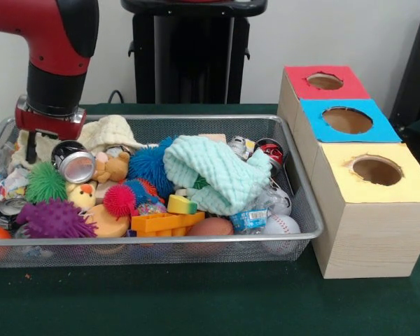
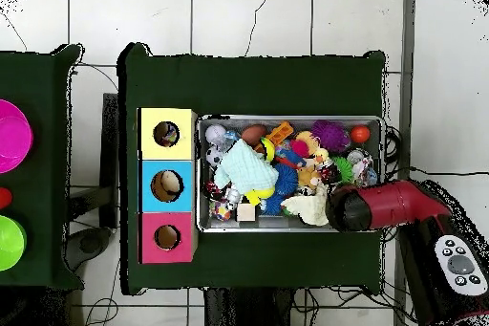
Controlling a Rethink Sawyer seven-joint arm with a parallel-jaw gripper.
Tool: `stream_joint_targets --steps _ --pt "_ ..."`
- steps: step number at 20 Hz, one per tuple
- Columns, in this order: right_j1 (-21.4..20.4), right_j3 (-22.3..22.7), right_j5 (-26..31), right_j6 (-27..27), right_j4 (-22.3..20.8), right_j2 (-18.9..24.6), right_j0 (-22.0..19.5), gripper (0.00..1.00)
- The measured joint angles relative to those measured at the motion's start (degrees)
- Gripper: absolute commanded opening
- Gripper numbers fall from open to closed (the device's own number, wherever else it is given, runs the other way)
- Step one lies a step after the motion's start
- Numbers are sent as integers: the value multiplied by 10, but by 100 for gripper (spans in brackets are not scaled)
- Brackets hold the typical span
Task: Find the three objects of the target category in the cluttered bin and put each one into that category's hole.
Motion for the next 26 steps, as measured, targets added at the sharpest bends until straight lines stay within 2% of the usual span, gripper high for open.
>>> stream_joint_targets --steps 5,8,12,19,26 --pt "-18 -3 77 -38 43 16 -1 100" --pt "-33 -12 155 -75 86 37 -2 100" --pt "-44 -19 199 -99 107 52 -2 100" --pt "-52 -28 197 -110 109 71 -6 100" --pt "-56 -31 170 -110 95 74 -26 100"
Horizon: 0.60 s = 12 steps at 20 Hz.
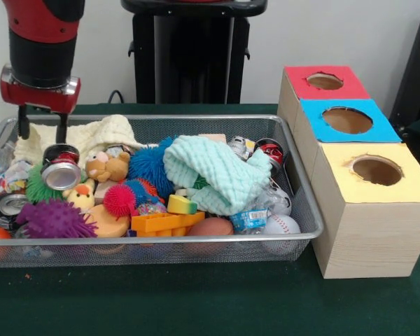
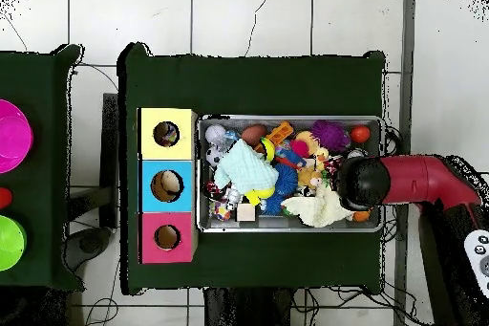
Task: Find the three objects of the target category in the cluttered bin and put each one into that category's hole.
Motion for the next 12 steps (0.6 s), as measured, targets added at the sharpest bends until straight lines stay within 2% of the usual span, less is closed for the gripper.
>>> stream_joint_targets --steps 12 --pt "7 -18 -5 -16 -31 0 -39 100"
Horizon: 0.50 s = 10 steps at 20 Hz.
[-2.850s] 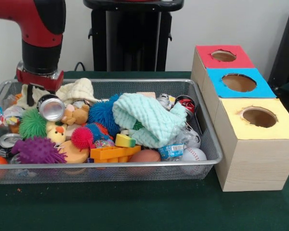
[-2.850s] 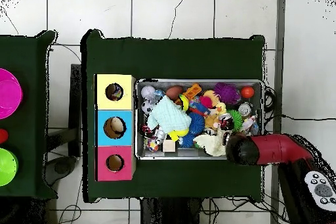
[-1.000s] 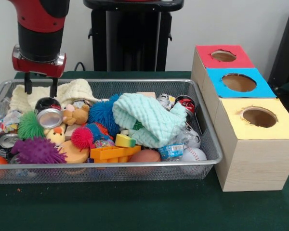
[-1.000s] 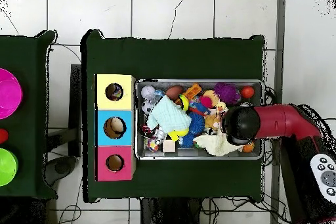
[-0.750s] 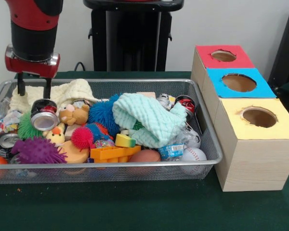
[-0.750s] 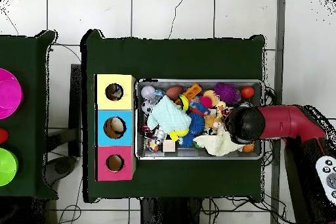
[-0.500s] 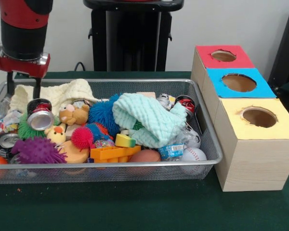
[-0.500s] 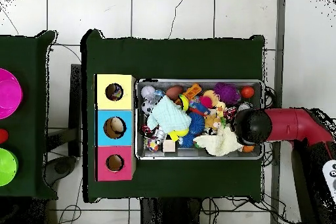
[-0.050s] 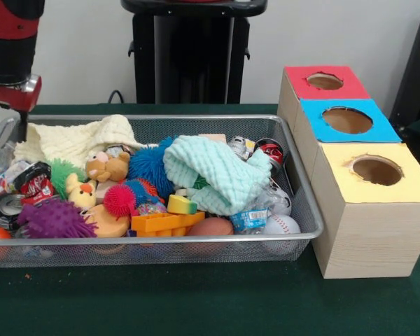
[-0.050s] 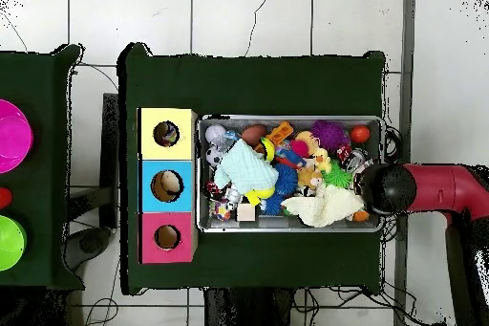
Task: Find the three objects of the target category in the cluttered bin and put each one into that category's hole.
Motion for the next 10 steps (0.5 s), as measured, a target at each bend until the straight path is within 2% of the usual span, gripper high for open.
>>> stream_joint_targets --steps 10 --pt "56 0 0 0 16 0 -10 100"
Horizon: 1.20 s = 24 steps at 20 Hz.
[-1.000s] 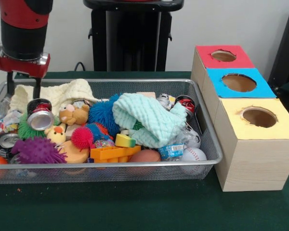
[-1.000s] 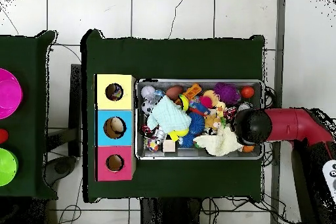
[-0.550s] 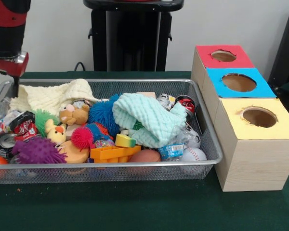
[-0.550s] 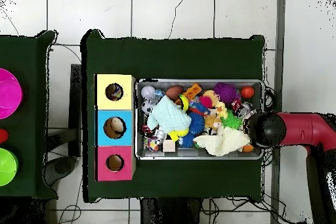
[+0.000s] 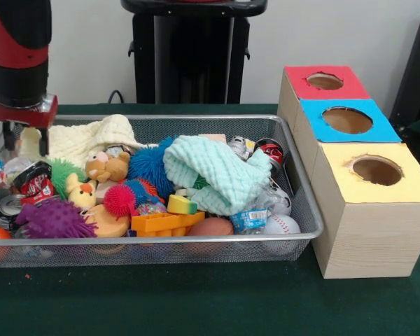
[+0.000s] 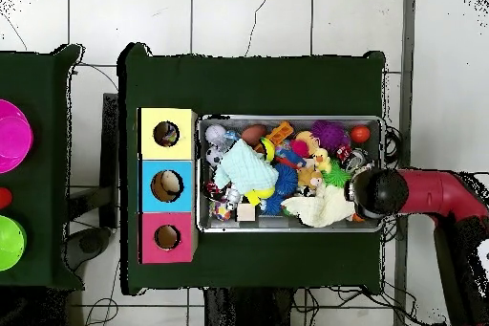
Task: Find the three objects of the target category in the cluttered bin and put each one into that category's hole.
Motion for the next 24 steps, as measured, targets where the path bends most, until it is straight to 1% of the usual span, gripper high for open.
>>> stream_joint_targets --steps 2,6,8,15,18,24 --pt "15 0 0 0 3 0 0 100" --pt "25 0 -11 0 -8 0 5 100" --pt "24 0 -32 0 -36 -1 15 100" --pt "18 -1 -56 0 -81 -3 38 100" --pt "16 -1 -56 0 -90 -3 44 100" --pt "7 -1 -56 0 -90 -3 44 100"
